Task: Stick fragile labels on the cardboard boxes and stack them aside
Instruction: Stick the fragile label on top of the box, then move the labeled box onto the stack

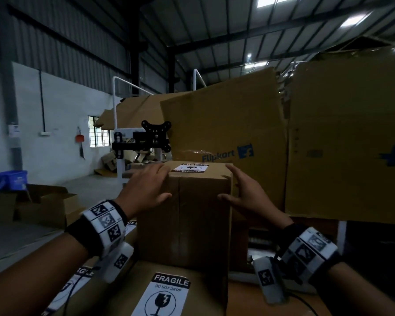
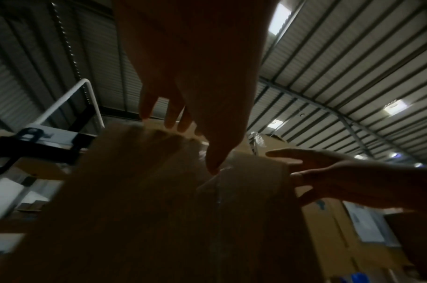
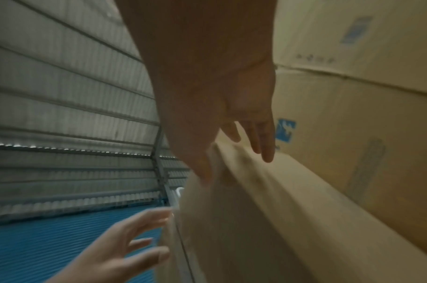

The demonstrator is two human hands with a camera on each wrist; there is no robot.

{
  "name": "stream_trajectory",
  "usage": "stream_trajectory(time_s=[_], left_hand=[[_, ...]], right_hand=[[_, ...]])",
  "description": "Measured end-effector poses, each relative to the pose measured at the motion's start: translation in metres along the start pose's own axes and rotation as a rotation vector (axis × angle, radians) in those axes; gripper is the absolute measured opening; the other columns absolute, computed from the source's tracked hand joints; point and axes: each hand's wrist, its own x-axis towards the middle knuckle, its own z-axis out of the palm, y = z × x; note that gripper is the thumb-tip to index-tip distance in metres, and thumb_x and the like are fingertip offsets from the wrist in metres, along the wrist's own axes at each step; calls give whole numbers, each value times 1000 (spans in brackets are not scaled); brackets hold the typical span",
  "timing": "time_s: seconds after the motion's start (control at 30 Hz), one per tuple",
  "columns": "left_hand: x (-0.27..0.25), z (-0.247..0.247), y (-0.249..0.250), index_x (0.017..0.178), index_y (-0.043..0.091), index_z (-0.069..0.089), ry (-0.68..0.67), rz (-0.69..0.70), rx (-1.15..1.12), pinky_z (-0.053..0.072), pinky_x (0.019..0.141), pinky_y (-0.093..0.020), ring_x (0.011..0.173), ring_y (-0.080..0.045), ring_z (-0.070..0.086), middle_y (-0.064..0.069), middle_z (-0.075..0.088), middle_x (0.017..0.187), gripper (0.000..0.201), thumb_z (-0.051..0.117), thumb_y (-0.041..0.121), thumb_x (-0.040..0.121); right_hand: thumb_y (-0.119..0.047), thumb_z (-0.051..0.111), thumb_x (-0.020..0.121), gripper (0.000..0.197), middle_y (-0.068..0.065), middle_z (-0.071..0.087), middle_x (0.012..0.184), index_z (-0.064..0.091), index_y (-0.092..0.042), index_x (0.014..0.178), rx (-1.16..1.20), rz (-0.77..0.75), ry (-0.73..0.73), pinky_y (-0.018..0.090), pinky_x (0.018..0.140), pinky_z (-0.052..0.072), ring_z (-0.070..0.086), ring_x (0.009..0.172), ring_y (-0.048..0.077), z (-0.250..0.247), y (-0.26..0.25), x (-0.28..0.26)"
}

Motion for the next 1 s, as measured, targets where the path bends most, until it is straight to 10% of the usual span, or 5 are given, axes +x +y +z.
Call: stream_trajectory(time_s=[0.47,0.67,1.0], left_hand=[[33,-33,216,151,18,30,105,264,-389,36,112,-44,141,-23,32,-6,30,155,76,64,44,88],[16,-9,354,151,15,30,57,304,-565,27,116,-37,144,-23,25,-8,28,157,75,64,42,89],[-103,82,598,143,13,43,-262,229,-1115,27,105,-18,133,-13,39,-3,42,145,63,67,38,90]], right_hand=[[-47,64,88,71,4,36,154,35,-27,149,-161,-179,276,46,94,52,43,135,24,-136,68,-113],[-53,55,86,71,3,38,154,37,-24,148,-198,7,359,35,107,40,38,140,19,-186,150,-227],[-44,62,89,60,1,47,147,46,-20,142,-115,429,482,47,100,48,43,137,17,-221,259,-454]])
